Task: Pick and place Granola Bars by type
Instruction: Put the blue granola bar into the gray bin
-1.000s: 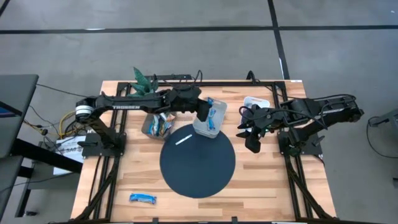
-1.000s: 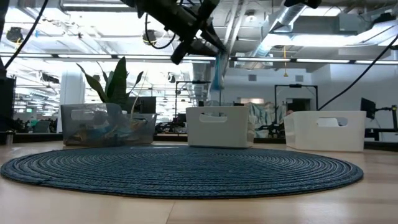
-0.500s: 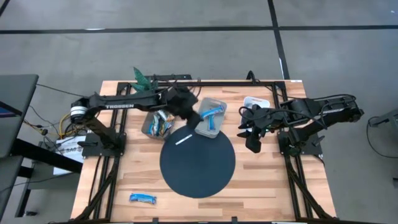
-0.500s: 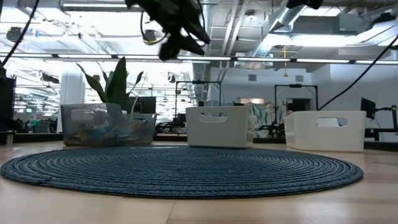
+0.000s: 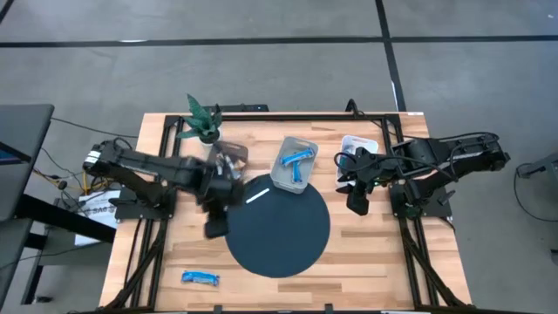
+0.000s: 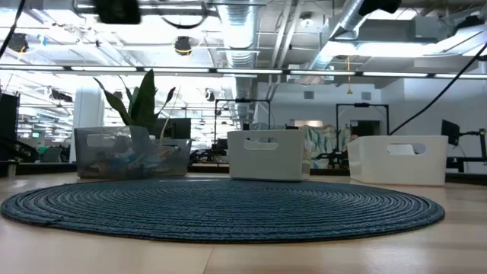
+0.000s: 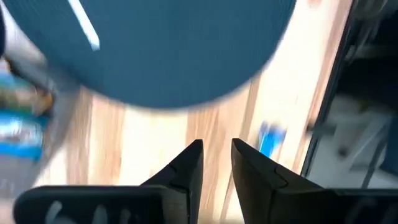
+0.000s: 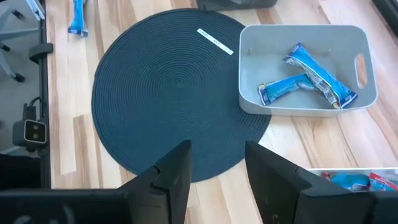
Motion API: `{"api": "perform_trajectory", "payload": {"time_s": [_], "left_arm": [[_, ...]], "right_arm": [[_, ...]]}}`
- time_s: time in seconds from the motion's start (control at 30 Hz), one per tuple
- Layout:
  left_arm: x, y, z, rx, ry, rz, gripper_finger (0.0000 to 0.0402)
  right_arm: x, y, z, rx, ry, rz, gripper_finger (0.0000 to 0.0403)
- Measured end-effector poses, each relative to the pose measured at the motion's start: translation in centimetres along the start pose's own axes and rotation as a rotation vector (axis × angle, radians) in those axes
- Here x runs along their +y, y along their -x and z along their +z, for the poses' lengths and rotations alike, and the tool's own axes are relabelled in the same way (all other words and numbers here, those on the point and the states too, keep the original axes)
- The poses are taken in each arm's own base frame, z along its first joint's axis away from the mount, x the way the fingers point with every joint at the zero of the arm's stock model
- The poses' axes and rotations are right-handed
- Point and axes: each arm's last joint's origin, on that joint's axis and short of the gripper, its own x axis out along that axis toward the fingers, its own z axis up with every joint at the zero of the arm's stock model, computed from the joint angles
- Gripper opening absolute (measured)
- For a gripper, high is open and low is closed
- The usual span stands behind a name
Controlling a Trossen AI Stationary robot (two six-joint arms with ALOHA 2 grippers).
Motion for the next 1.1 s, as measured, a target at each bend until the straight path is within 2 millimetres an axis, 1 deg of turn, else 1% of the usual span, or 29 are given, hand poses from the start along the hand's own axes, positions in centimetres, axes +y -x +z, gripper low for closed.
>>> {"api": "perform_trajectory", "payload": {"time_s": [0.1, 0.23, 0.47, 0.6, 0.7, 0.87, 1.0, 1.1], "left_arm": [[-1.5, -1.0, -1.7, 0.083, -0.058, 0.025, 0.0084], [-3.4, -2.3, -3.0, 0.099, -0.090, 0.008, 0.0104], [-5.7, -5.4, -4.4, 0.054, -0.026, -0.066, 0.0154], [-6.8, -7.5, -6.0, 0.098, -0.012, -0.126, 0.0183], [-7.4, -9.1, -7.7, 0.144, 0.002, -0.141, 0.0194], [-8.0, -11.2, -10.2, 0.173, -0.015, -0.145, 0.0197], [-8.4, -12.6, -11.5, 0.153, -0.007, -0.176, 0.0200], [-8.3, -13.0, -12.1, 0.126, 0.010, -0.142, 0.0207]], "right_arm": [[0.0, 0.0, 0.0, 0.000, 0.000, 0.000, 0.0142], [0.0, 0.0, 0.0, 0.000, -0.008, 0.000, 0.0140], [0.0, 0.0, 0.0, -0.001, -0.034, 0.001, 0.0137], [0.0, 0.0, 0.0, 0.000, -0.035, 0.001, 0.0138], [0.0, 0.0, 0.0, 0.000, -0.035, 0.001, 0.0137], [0.0, 0.0, 0.0, 0.000, -0.035, 0.001, 0.0137], [0.0, 0.0, 0.0, 0.000, -0.036, 0.001, 0.0136], [0.0, 0.0, 0.0, 0.000, -0.036, 0.001, 0.0134]]}}
